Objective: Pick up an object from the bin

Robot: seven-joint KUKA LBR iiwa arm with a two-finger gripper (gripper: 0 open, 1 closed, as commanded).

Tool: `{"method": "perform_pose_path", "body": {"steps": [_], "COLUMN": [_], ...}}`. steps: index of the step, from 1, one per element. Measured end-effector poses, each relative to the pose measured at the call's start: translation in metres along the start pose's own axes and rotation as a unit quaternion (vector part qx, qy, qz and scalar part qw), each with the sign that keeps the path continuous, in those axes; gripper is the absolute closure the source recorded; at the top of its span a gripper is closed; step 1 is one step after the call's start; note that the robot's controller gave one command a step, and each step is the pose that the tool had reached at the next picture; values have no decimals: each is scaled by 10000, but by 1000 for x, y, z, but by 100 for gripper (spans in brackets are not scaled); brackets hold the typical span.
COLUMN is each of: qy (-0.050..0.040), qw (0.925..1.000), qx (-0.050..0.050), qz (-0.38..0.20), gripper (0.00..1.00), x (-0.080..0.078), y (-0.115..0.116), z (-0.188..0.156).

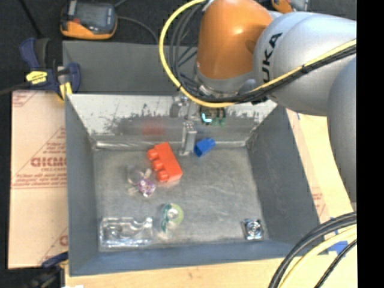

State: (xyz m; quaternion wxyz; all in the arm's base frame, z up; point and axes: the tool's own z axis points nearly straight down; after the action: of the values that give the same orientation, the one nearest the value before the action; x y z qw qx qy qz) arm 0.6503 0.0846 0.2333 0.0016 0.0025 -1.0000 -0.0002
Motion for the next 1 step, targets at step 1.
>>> {"method": "perform_pose_path", "body": {"steps": [1], "qy": [-22], "qw": [9930], "qx": [6], "qz": [-1179], "gripper": [0], "x": [26], "y": [-4], "z": [128]}}
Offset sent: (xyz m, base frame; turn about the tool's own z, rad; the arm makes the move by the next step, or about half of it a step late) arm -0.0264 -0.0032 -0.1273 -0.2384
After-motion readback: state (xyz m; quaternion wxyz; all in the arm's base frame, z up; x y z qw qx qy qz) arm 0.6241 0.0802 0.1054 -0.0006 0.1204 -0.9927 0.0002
